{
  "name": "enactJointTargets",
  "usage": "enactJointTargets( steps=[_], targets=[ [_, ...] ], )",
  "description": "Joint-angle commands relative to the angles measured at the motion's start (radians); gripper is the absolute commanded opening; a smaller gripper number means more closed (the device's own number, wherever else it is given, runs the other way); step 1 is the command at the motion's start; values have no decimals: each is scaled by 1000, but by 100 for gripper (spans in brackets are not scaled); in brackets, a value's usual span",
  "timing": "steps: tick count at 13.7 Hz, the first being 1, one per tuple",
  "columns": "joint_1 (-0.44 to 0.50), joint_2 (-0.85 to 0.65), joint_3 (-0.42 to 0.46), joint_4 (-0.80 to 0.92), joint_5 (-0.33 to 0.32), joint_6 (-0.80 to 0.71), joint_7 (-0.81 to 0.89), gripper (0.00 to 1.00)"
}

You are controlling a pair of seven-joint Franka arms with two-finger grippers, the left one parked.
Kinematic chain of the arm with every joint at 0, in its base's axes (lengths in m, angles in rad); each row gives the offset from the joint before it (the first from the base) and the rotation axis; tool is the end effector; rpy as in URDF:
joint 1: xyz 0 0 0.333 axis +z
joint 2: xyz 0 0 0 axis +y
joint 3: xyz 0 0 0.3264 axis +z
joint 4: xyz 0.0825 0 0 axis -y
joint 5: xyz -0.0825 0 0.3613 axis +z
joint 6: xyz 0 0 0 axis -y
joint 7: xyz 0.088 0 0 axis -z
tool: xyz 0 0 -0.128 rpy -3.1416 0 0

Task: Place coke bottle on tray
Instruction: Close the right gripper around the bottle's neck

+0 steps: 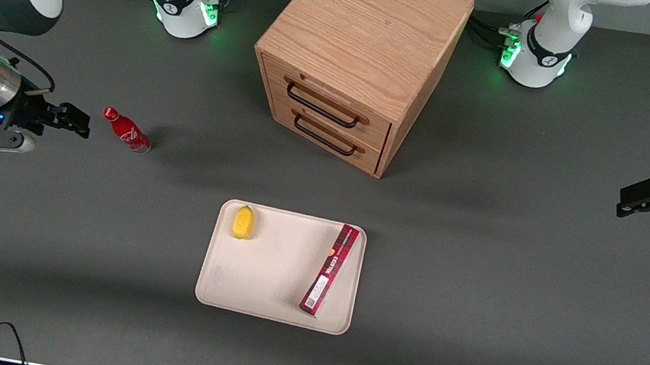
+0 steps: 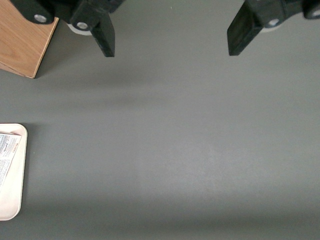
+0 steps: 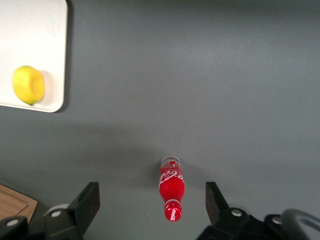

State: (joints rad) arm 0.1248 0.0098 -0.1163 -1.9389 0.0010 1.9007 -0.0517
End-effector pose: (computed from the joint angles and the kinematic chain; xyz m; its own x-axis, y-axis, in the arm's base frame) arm 0.5337 0.0048 0.4699 0.9971 0.0598 -0.0479 0.0597 -0.9982 -0.0023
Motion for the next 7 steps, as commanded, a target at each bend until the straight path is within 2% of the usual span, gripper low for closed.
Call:
enactJointTargets(
  steps=[1,4,5,7],
  targets=[
    [-10,-148,-5,-275,19,177,-36,93],
    [-14,-166,-17,-412,20,300,-42,86],
    [-13,-166,-20,-454,20,351,-42,81],
    [-14,-178,-20,-537,19,426,-46,81]
  ],
)
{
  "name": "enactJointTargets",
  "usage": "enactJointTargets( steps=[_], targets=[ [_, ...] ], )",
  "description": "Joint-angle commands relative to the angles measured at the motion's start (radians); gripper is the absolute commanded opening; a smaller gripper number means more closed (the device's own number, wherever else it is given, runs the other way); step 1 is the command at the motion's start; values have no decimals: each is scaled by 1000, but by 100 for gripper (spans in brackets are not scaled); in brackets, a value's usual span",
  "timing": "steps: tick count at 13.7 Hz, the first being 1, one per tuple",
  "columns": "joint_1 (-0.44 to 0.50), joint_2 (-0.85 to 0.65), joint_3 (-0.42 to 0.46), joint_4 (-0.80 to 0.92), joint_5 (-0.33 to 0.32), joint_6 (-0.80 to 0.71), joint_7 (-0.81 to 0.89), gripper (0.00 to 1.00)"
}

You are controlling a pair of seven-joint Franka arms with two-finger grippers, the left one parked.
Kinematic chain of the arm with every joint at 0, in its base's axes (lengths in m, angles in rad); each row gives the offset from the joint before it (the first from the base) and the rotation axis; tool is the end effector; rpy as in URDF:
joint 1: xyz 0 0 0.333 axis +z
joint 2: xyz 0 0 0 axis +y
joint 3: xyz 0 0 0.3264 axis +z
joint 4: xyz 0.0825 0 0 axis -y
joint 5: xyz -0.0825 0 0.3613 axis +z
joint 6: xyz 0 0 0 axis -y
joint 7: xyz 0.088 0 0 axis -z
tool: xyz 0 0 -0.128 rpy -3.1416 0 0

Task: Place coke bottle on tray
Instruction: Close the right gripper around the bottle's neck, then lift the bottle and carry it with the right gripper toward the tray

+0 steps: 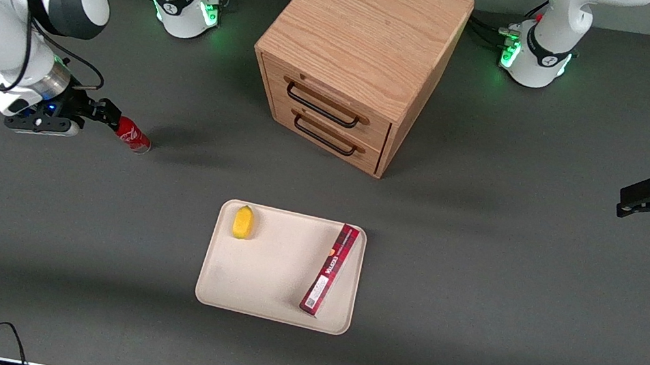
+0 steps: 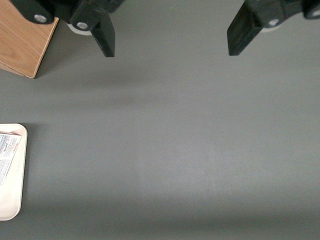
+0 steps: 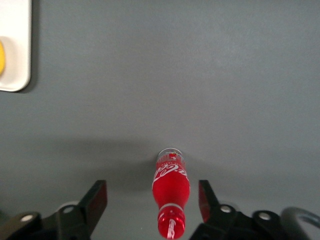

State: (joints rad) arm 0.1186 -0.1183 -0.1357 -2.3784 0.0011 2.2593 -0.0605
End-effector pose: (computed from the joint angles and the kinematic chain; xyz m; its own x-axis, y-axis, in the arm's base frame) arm 0.4626 -0.0081 0.3722 0.9990 0.0436 -0.0009 0.0436 -0.9989 -0.0169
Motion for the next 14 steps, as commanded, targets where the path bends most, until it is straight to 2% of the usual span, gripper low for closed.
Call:
enactJointTargets(
  steps=[1,2,5,8,9,10,12,14],
  targets=[
    [-10,-57,-1,-123,19,84,-41,81],
    [-14,-64,-1,-146,20,98,-59,80],
    [-23,-81,-4,-185,20,106,-70,58],
    [-37,-96,-27,-193,19,67,-96,26],
    [-37,-96,-33,-191,20,56,-99,9],
    [-34,-95,-33,-189,20,57,-102,0],
    [-25,-75,-25,-153,27,57,-90,0],
    [-2,-11,8,-14,39,13,-49,0]
  ],
)
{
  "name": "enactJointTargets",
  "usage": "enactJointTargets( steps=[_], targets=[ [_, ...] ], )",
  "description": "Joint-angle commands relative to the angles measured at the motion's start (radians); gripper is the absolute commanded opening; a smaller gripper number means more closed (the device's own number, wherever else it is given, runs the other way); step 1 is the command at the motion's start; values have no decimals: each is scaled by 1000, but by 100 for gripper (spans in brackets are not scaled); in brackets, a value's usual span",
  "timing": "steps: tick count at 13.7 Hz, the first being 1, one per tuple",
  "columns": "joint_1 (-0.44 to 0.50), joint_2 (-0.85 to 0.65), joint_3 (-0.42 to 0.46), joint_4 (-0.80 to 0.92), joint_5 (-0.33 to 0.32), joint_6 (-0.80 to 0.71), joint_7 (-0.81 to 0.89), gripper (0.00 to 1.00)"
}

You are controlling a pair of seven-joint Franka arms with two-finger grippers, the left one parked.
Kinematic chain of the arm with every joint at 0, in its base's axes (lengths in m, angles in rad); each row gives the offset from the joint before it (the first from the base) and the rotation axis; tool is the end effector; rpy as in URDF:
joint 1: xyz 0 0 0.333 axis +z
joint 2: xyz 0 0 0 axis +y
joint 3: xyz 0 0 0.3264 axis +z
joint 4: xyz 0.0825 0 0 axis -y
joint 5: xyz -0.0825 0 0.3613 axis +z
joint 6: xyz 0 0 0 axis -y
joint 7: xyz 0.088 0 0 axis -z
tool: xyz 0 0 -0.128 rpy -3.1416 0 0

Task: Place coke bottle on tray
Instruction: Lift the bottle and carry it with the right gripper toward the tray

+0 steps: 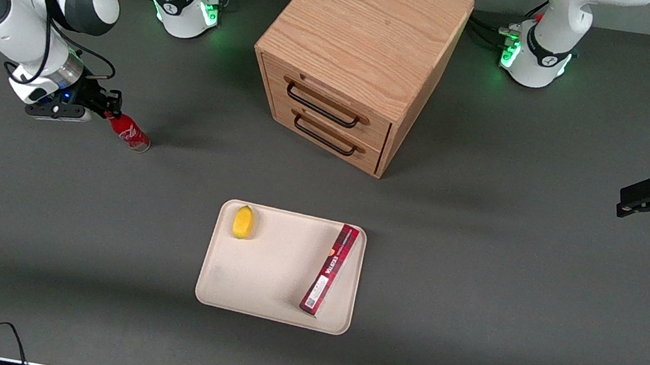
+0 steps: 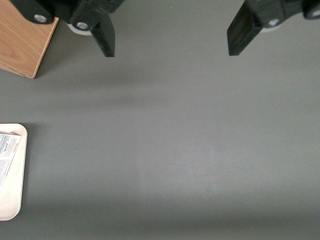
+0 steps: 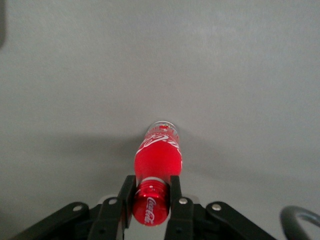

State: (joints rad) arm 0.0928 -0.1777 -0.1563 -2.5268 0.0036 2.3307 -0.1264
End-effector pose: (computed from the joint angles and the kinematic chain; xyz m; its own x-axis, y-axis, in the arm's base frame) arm 0.4236 -0.0261 0.3434 0.9979 0.0633 -0.0166 0.0628 -0.9975 -0.0324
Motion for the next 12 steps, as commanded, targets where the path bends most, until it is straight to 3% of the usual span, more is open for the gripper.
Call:
enactJointTargets(
  steps=[1,6,12],
  targets=[
    [42,97,52,240,45,-124,55,0],
    [151,372,86,834,46,-459,238,0],
    [248,653,107,1193,42,-490,422,0]
  ],
)
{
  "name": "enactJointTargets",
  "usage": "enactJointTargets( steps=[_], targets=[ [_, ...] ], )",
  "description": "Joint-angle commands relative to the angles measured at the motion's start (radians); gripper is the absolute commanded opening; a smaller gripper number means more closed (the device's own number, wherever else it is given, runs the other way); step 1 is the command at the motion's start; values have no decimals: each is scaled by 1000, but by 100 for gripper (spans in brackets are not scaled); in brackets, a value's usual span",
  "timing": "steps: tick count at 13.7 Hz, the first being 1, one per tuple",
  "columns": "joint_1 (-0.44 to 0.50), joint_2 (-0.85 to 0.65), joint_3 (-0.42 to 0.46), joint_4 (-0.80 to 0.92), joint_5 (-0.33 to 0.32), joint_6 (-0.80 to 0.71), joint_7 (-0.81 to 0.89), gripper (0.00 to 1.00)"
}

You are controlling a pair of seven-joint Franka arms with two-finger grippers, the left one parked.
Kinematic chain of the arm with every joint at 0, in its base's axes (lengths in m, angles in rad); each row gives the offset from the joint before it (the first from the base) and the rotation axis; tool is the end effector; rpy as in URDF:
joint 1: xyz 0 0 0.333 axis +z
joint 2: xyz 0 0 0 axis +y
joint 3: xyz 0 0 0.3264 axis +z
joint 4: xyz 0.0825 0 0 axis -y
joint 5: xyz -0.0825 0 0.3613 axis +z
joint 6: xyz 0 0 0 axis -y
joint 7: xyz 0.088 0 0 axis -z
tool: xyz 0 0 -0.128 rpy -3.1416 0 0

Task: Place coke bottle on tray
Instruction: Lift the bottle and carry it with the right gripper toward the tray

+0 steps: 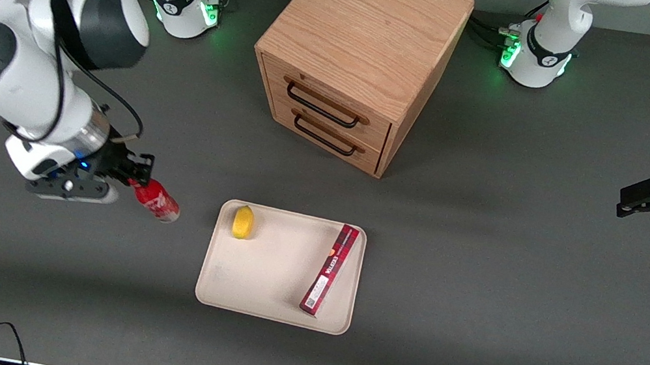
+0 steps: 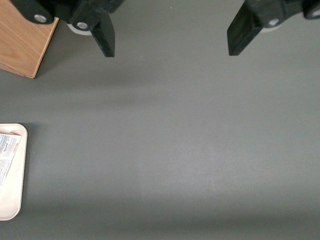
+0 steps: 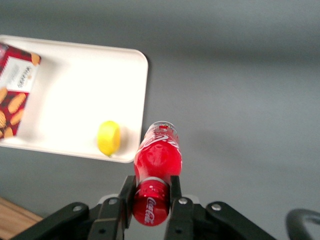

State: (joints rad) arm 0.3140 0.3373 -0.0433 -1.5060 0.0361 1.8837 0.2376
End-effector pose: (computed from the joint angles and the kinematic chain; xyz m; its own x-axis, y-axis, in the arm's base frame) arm 0.6236 0.1803 0.4718 0.9991 0.0249 0.0347 0.0259 -0.9992 -0.0294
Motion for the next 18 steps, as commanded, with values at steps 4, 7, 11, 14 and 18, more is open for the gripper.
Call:
enactJointTargets(
  steps=[4,7,11,14,18],
  targets=[
    [82,345,-7,406,7,-31,155,0],
    [92,396,-7,418,8,47,174,0],
    [103,453,-12,417,10,129,201,0],
    [103,477,-12,411,10,156,200,0],
    [102,488,-12,406,11,158,192,99]
  ],
)
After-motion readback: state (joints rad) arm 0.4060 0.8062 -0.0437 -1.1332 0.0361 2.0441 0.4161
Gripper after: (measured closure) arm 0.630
